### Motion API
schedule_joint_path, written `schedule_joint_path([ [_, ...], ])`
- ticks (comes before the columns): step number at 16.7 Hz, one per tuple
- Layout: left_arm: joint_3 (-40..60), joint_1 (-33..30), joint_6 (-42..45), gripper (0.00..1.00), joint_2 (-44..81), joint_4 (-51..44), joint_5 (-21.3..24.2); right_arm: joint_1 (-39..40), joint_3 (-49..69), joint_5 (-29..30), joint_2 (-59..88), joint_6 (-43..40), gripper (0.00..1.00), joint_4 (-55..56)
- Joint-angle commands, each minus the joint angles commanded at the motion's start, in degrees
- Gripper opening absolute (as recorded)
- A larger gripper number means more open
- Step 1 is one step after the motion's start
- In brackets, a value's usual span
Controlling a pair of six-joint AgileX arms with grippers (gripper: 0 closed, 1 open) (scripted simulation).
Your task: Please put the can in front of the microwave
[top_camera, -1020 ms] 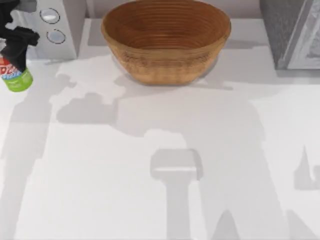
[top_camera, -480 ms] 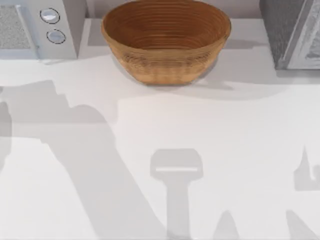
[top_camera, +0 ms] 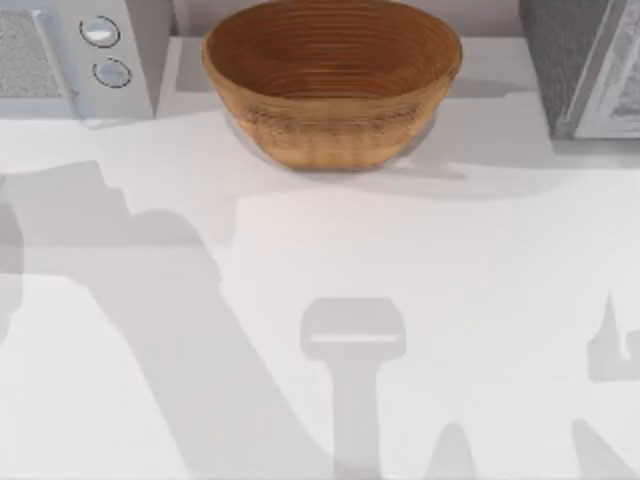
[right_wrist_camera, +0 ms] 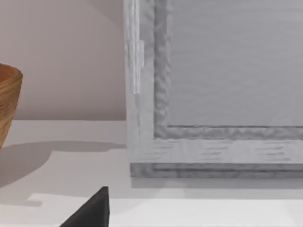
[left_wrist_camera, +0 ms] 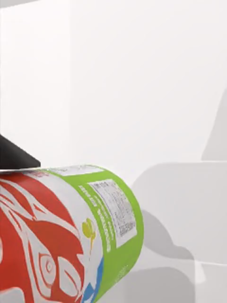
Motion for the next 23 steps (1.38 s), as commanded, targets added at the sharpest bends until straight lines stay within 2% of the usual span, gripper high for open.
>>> schedule_joint_path([
  [3,-0.01,0.0,0.0,0.0,0.0,0.01,0.0,0.0,0.0,0.0,0.0,0.0,1.0,0.0],
  [16,-0.01,0.0,0.0,0.98,0.0,0.01,0.0,0.0,0.0,0.0,0.0,0.0,1.0,0.0],
  [23,-0.01,0.0,0.0,1.0,0.0,0.01,0.0,0.0,0.0,0.0,0.0,0.0,1.0,0.0],
])
